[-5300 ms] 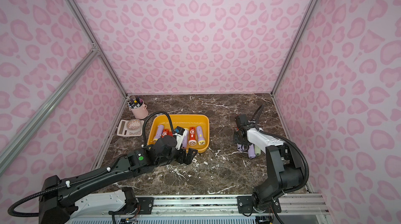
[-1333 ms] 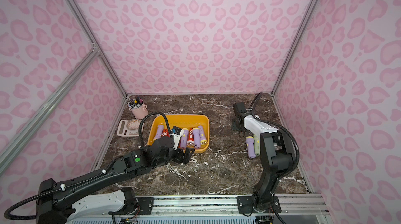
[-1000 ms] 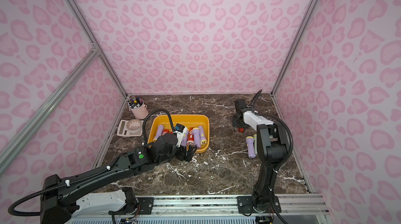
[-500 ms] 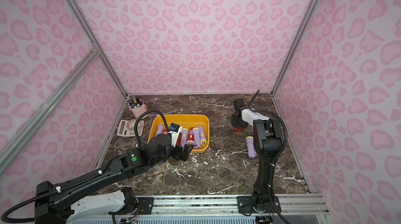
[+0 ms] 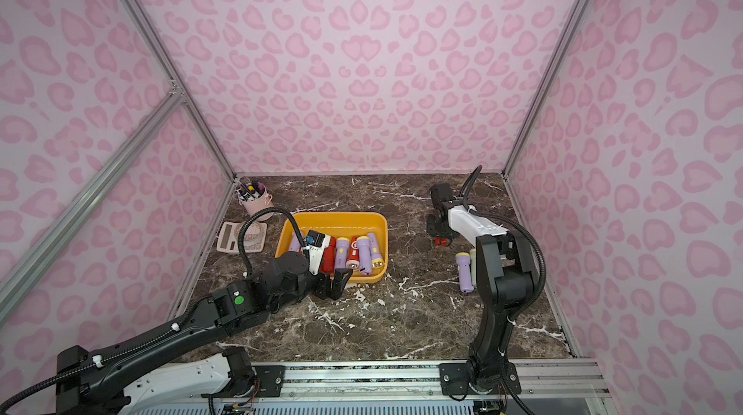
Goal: Put the flashlights into the storage boxes
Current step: Pick up the flashlight from the center of the board.
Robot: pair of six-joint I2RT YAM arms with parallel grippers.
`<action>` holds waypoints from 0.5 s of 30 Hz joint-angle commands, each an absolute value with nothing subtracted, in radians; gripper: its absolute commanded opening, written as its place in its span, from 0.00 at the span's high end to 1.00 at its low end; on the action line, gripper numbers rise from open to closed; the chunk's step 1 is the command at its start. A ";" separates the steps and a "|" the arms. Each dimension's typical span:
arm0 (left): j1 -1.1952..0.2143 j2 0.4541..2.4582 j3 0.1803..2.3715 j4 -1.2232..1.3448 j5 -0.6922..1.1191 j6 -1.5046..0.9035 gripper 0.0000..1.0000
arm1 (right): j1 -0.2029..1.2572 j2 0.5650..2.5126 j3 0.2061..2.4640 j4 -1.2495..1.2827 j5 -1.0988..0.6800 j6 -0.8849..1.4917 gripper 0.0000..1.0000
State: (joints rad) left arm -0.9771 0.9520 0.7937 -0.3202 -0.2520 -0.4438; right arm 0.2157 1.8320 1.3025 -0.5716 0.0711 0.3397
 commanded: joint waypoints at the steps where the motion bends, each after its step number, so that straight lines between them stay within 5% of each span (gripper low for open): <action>1: -0.977 0.904 0.764 -0.328 -0.290 -0.461 0.02 | 0.279 1.781 1.293 -0.604 0.104 0.360 0.63; 15: -0.977 0.603 0.626 -0.476 -0.365 -0.523 0.02 | 0.637 1.678 1.361 -0.674 0.180 0.479 0.62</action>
State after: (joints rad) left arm -0.9771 0.6380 0.6395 -0.4416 -0.3412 -0.5026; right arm 0.6029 1.6722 1.3563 -0.6571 0.1413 0.4370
